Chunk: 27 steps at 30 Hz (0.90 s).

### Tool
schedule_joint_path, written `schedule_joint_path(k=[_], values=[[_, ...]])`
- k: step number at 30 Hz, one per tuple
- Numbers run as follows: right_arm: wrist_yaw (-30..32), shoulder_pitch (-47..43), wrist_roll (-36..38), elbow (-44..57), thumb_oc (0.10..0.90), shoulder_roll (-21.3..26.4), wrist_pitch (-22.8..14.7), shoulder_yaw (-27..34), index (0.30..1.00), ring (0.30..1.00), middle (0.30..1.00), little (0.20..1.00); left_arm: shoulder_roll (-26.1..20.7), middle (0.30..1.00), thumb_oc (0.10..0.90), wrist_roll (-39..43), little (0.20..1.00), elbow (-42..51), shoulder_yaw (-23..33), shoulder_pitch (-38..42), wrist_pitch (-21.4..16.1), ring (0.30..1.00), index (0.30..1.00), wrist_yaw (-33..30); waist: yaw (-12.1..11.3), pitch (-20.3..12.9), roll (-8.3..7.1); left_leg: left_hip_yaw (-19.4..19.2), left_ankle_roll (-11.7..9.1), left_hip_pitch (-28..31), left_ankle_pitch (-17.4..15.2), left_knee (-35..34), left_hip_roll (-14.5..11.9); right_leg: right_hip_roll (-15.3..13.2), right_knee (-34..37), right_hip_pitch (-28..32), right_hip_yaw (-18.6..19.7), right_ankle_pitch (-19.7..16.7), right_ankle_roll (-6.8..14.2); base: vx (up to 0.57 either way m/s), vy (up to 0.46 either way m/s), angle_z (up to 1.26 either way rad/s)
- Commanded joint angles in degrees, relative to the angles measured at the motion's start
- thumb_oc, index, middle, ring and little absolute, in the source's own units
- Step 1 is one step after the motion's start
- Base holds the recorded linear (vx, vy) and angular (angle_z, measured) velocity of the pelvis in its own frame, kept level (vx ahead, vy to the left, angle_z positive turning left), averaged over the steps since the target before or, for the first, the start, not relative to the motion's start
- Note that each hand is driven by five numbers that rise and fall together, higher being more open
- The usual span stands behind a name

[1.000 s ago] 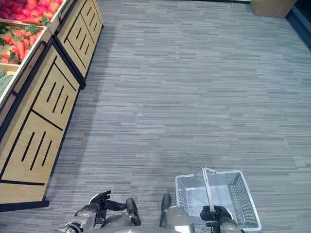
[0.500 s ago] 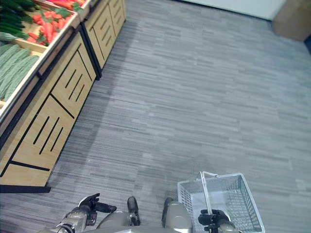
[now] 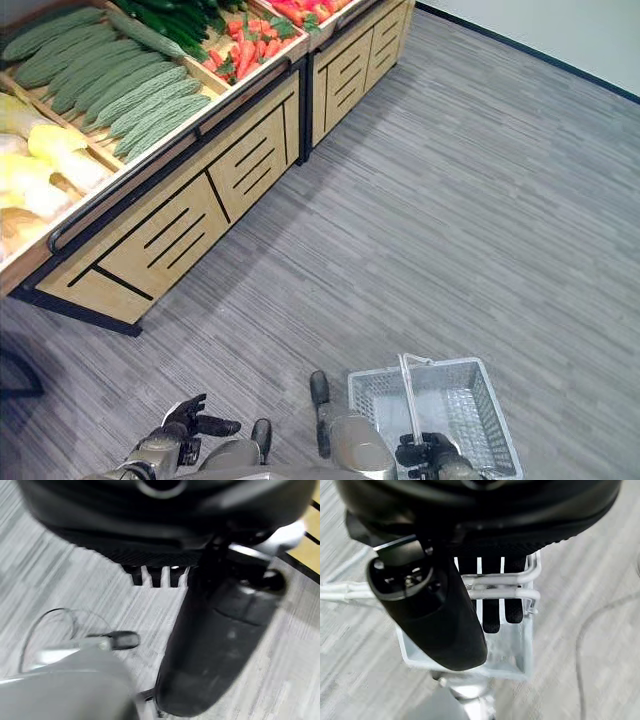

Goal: Get the vegetables into the basket

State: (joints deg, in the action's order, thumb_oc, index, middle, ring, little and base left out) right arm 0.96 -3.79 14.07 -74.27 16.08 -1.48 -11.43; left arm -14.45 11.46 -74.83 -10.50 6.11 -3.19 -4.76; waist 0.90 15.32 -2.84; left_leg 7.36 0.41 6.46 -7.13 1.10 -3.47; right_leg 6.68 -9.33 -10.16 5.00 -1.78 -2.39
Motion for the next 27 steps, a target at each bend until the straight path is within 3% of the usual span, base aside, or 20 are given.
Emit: schedule_joint_path(k=[1, 3, 4, 5, 6, 7, 8, 10, 12, 20, 27], values=[[-0.13, 1.59, 1.55, 0.37, 0.4, 2.3, -1.64, 0.62, 0.3, 0.3, 0.3, 0.3, 0.08, 1.0, 0.9, 1.16, 1.0, 0.39, 0.22, 2.78, -0.73, 1.0, 1.0, -0.39, 1.7, -0.5, 0.28, -5.45, -0.35, -0.54, 0.24, 3.44, 6.34, -3.85, 3.09, 1.07, 1.51, 2.69, 6.22, 0.25, -0.309, 1.42], [-0.28, 1.2, 1.06, 0.87, 0.4, 2.61, -1.72, -0.15, 0.3, 0.3, 0.3, 0.3, 0.9, 1.0, 0.9, 2.77, 1.0, 0.39, 0.31, 3.23, -0.55, 1.0, 1.0, -0.34, 2.29, 0.01, 0.54, -6.13, -2.21, -3.44, 2.41, 9.46, 5.93, -4.64, 3.53, 3.06, -1.33, 3.75, 4.73, 0.2, -0.267, 1.3], [-0.48, 1.32, 0.53, 1.53, 0.4, 2.73, -1.76, -0.53, 0.3, 0.3, 0.3, 0.3, 1.21, 1.0, 0.9, 2.73, 1.0, 0.93, -0.37, 3.51, -0.48, 1.0, 1.0, -0.27, 2.61, 0.81, 0.33, -8.71, -3.0, -5.89, 3.96, 13.24, 5.37, -5.66, 3.39, 4.23, -3.28, 4.3, 4.09, 0.1, -0.161, 1.41], [-0.55, 1.39, 0.32, 1.82, 0.4, 2.73, -1.78, -0.74, 0.3, 0.3, 0.3, 0.3, 1.17, 1.0, 0.9, 2.34, 1.0, 1.31, -0.77, 3.73, -0.39, 1.0, 1.0, -0.16, 3.17, 0.87, 0.35, -11.06, -2.72, -6.04, 3.85, 12.45, 4.6, -6.13, 3.31, 4.68, -4.24, 4.84, 3.96, 0.06, -0.118, 1.13], [-0.44, 1.71, 0.07, 2.24, 0.4, 3.1, -1.6, -0.34, 0.3, 0.3, 0.3, 0.3, 1.4, 1.0, 0.9, 0.8, 1.0, 1.86, -1.82, 4.31, 0.02, 1.0, 1.0, 0.15, 5.89, 0.95, 0.81, -23.7, -2.31, -4.63, 4.58, 5.03, 0.46, -8.62, 4.35, 6.37, -8.71, 5.65, 4.36, 0.02, -0.029, 2.29], [-0.33, 1.68, 0.13, 2.18, 0.4, 3.14, -1.47, 0.0, 0.3, 0.3, 0.3, 0.3, 1.59, 1.0, 0.9, 0.6, 1.0, 2.12, -1.92, 4.54, 0.09, 1.0, 1.0, 0.16, 6.47, 0.76, 0.87, -27.47, -2.14, -4.72, 3.63, 3.78, -0.17, -9.27, 4.58, 6.52, -9.78, 5.53, 4.6, 0.03, 0.066, 2.63], [-0.05, 1.8, -0.3, 1.75, 0.4, 3.27, -1.42, 0.67, 0.3, 0.3, 0.3, 0.3, 2.08, 1.0, 0.9, 0.08, 1.0, 2.42, -2.32, 4.9, 0.17, 1.0, 1.0, 0.18, 7.41, 0.49, 1.87, -31.24, -3.04, -4.5, 3.99, 1.88, -0.73, -9.64, 4.39, 6.85, -11.64, 6.3, 5.36, 0.06, 0.134, 2.92], [0.57, 1.21, -0.41, 1.19, 0.4, 2.88, -1.18, 0.92, 0.3, 0.3, 0.3, 0.3, 2.18, 1.0, 0.9, 0.55, 1.0, 2.32, -2.26, 4.66, 0.11, 1.0, 1.0, 0.32, 7.74, -0.38, 2.9, -30.89, -2.39, -3.46, 2.95, 0.59, 0.23, -9.82, 3.1, 6.26, -11.89, 6.95, 5.9, 0.11, 0.262, 0.57], [0.6, 1.06, -1.58, 0.65, 0.4, 2.34, -0.87, 0.54, 0.3, 0.3, 0.3, 0.3, 1.96, 1.0, 0.9, 0.14, 1.0, 2.26, -2.03, 4.22, 0.07, 1.0, 1.0, 0.34, 6.96, -0.41, 2.86, -31.26, -1.2, -2.76, 1.97, -0.02, 1.03, -10.56, 3.54, 6.51, -10.95, 5.74, 6.75, 0.08, 0.359, -0.79], [0.85, 0.2, -2.83, -0.38, 0.4, 1.1, -0.47, 0.65, 0.3, 0.3, 0.3, 0.3, 0.4, 1.0, 0.9, -1.45, 1.0, 1.99, -1.23, 2.92, 0.23, 1.0, 1.0, -0.08, 4.82, -0.76, 2.08, -32.34, 1.35, 0.22, 0.74, -3.14, 3.36, -11.31, 2.35, 6.28, -7.83, 3.85, 9.52, 0.02, 0.234, -0.23], [0.53, 0.76, -3.5, -0.95, 0.4, 0.38, -0.15, 0.14, 0.3, 0.3, 0.3, 0.3, 0.48, 1.0, 0.9, -1.51, 1.0, 1.67, -0.66, 2.38, 0.21, 1.0, 1.0, -0.43, 3.81, -1.42, 1.18, -31.25, 2.18, 1.47, 0.38, -4.64, 4.29, -11.48, 2.76, 6.73, -7.73, 3.63, 10.19, 0.0, 0.109, -0.15]])
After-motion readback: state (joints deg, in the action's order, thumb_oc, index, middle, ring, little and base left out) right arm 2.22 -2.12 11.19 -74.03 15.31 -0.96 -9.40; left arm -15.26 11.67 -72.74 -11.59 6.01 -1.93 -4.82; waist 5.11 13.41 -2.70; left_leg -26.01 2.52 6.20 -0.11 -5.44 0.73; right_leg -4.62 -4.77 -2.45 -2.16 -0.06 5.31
